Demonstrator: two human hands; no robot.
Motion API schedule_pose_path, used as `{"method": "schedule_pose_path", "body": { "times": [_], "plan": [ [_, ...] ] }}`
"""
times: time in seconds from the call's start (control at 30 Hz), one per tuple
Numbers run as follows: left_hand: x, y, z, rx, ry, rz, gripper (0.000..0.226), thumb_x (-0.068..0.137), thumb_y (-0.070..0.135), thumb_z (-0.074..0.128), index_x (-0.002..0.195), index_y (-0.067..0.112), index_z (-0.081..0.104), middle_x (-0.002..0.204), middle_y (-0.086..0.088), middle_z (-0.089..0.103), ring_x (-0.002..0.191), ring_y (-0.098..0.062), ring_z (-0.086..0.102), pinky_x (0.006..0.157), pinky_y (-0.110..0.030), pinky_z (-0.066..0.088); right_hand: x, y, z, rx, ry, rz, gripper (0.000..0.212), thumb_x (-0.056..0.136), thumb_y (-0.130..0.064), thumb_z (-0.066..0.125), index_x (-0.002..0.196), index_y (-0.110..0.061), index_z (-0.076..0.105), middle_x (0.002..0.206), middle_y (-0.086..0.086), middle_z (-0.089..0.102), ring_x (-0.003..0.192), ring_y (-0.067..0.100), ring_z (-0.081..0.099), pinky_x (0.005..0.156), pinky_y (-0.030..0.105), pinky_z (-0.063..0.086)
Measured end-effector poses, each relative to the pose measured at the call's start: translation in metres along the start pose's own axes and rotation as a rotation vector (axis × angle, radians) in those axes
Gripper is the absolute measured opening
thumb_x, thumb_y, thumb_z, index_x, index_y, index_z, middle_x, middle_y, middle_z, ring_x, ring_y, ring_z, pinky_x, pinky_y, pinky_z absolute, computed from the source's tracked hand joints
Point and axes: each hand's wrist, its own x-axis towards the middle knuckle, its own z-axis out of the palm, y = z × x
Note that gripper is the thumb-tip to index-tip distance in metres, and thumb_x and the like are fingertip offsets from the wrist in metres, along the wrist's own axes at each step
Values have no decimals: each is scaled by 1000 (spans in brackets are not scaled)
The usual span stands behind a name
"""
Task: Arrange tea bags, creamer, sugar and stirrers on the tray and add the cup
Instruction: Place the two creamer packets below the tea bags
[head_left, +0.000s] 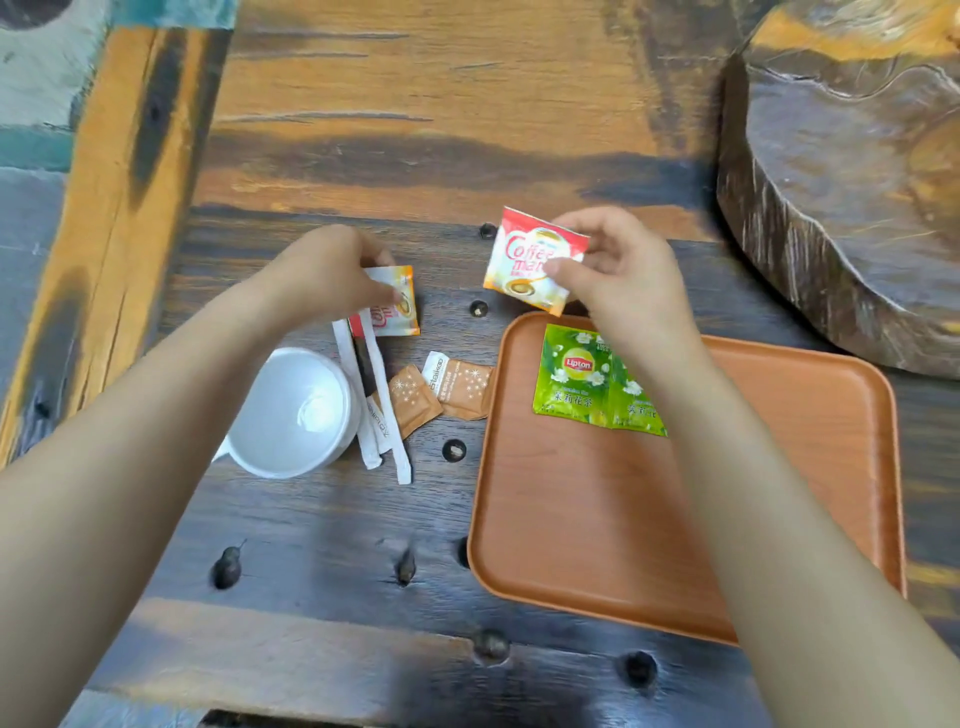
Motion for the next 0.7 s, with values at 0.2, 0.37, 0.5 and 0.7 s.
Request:
{"method": "schedule_pose_path", "body": {
  "times": [0.2, 0.37, 0.5, 0.7],
  "plan": [
    [-17, 23, -5, -304, 225, 179, 8, 81, 20, 67, 83, 19, 59, 76, 1, 60, 71, -12, 54, 62, -24, 37, -32, 2, -31, 115, 63, 87, 28, 81, 6, 62, 92, -19, 58, 79, -6, 64, 60, -5, 59, 56, 10, 48],
    [-58, 53, 10, -957, 231, 172, 18, 83, 10, 64, 74, 25, 58, 70, 9, 66, 62, 4, 61, 63, -11, 49, -80, 14, -46, 180, 27, 156, 35, 79, 11, 63, 85, -24, 61, 81, -3, 65, 64, -3, 58, 59, 7, 49],
    [-92, 62, 50, -1350, 105, -68, 10, 85, 6, 57, 82, 15, 62, 62, 8, 71, 58, -3, 64, 58, -19, 55, -122, 37, -38, -2, 31, 236, 37, 79, 6, 66, 80, -31, 61, 76, -11, 62, 65, 3, 55, 61, 9, 47],
    [-120, 56, 82, -1393, 2, -197, 18, 83, -1, 55, 89, 14, 64, 73, 7, 73, 64, -5, 66, 62, -16, 56, -152, 56, -33, -639, 114, -35, 35, 78, -7, 67, 110, -20, 62, 102, -2, 57, 97, 18, 50, 85, 29, 42]
  ]
}}
